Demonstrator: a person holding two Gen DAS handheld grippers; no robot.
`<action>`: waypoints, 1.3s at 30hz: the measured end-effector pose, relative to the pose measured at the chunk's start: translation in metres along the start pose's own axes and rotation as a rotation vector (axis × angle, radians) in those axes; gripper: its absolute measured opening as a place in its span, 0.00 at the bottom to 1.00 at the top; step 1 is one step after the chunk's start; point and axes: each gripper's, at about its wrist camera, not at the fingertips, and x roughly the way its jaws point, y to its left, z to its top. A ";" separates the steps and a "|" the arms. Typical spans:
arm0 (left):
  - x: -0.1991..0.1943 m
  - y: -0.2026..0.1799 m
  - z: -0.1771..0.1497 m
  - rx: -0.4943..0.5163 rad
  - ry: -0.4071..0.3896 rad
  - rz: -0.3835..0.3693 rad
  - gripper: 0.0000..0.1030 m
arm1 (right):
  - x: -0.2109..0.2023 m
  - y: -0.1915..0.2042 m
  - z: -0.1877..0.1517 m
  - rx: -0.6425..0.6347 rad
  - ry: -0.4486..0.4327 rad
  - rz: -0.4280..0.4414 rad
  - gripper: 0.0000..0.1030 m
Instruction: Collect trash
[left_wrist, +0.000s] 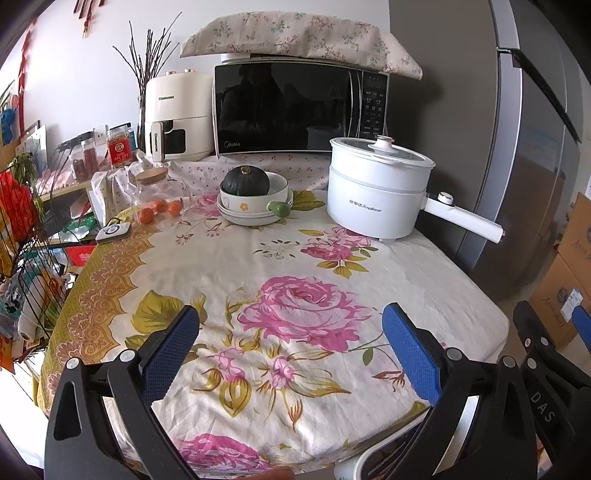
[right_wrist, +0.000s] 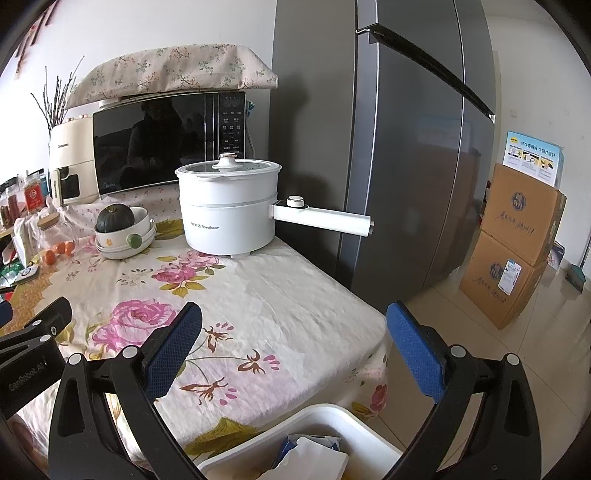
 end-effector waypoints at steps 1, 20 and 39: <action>0.001 0.000 0.000 -0.001 0.002 0.000 0.94 | 0.001 0.000 0.000 0.000 0.002 0.000 0.93; 0.009 0.005 0.001 -0.008 0.046 -0.011 0.94 | 0.005 -0.001 0.000 0.007 0.028 0.006 0.93; 0.008 -0.006 0.000 0.040 0.033 -0.031 0.92 | 0.005 0.000 -0.002 0.012 0.026 0.004 0.93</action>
